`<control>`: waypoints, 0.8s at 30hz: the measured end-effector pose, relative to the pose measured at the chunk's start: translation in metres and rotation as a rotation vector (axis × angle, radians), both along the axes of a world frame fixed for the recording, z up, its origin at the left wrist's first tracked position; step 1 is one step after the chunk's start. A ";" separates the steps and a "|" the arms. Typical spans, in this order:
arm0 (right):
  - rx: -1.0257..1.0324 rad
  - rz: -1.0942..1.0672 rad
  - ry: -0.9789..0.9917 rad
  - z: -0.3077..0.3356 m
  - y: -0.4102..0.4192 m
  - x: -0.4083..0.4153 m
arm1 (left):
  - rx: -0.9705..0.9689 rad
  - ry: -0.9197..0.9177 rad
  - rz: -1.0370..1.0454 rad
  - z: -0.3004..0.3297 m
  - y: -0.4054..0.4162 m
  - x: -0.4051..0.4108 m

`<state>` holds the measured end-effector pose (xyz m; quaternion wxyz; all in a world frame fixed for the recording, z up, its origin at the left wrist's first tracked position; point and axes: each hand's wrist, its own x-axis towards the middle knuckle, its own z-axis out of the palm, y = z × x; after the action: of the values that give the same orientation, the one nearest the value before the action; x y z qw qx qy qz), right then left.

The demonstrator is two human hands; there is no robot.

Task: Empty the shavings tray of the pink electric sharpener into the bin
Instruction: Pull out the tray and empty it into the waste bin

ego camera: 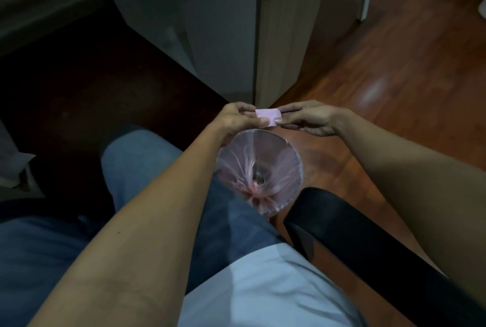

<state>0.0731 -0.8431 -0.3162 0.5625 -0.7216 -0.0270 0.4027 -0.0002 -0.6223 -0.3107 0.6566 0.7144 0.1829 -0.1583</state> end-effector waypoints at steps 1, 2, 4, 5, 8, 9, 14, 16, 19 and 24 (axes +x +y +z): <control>0.027 -0.003 -0.003 0.005 0.002 0.000 | 0.047 -0.049 -0.018 0.004 0.002 -0.001; 0.056 -0.008 -0.020 0.011 0.006 -0.003 | 0.079 -0.108 -0.023 0.008 0.004 -0.001; 0.140 -0.058 -0.023 0.020 0.016 -0.009 | 0.096 -0.197 -0.005 0.015 0.007 0.000; 0.188 -0.099 -0.014 0.025 0.021 -0.009 | 0.102 -0.233 0.014 0.020 0.010 0.000; 0.286 -0.143 -0.039 0.049 0.037 -0.007 | 0.120 -0.307 0.040 0.041 0.019 0.001; 0.299 -0.133 -0.057 0.058 0.040 -0.005 | 0.124 -0.331 0.047 0.048 0.023 0.001; 0.350 -0.078 -0.144 0.105 0.055 0.005 | 0.192 -0.465 0.033 0.103 0.046 0.002; 0.378 -0.065 -0.173 0.127 0.060 0.007 | 0.240 -0.501 0.010 0.127 0.055 0.003; 0.417 -0.043 -0.228 0.163 0.066 0.006 | 0.278 -0.562 0.002 0.165 0.064 0.000; 0.440 0.014 -0.329 0.228 0.076 0.012 | 0.354 -0.682 -0.001 0.230 0.074 -0.008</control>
<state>0.0846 -0.7670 -0.0887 0.6909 -0.6375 -0.2100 0.2685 -0.0086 -0.5486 -0.0804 0.5462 0.8284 -0.0220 0.1225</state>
